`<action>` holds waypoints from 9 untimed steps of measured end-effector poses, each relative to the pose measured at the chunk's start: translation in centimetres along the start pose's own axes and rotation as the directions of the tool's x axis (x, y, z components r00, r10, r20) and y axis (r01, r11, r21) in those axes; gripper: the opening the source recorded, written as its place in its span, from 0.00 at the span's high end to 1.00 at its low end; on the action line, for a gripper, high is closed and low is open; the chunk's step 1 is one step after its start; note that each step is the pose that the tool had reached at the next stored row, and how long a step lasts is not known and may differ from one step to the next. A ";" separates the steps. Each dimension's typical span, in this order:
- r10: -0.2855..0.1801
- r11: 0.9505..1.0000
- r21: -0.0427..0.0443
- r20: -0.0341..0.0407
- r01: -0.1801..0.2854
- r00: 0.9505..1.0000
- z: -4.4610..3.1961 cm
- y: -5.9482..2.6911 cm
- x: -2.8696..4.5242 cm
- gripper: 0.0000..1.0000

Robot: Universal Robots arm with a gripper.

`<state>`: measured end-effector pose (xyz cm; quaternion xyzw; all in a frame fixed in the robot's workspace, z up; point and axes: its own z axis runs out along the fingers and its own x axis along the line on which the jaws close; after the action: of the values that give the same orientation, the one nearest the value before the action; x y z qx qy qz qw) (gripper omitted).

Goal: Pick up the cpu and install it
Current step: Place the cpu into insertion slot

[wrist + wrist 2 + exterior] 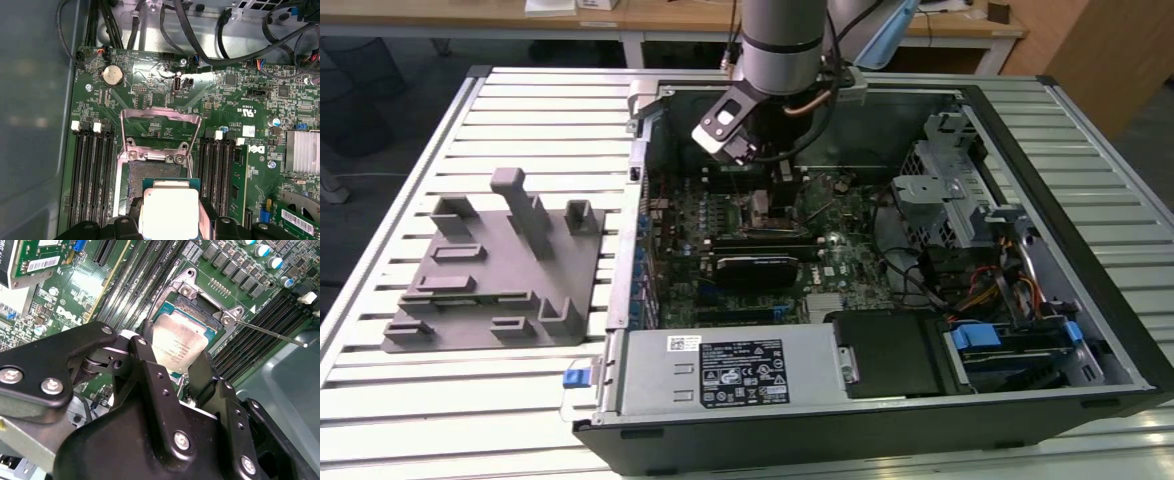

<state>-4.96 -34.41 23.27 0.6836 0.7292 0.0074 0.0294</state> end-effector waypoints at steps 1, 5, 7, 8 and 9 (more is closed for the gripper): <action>0.000 1.000 0.000 0.000 0.000 1.000 0.03 0.00 0.00 0.47; 0.000 1.000 0.000 0.000 0.000 1.000 0.12 -0.01 0.00 0.47; 0.000 1.000 0.000 0.000 0.000 1.000 0.16 -0.01 0.00 0.47; 0.000 1.000 0.000 0.000 0.000 1.000 0.18 -0.01 0.01 0.47; 0.000 1.000 0.000 0.000 0.000 1.000 0.20 -0.01 0.01 0.47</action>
<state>-4.96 -34.41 23.06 0.6836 0.7292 0.0075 0.0293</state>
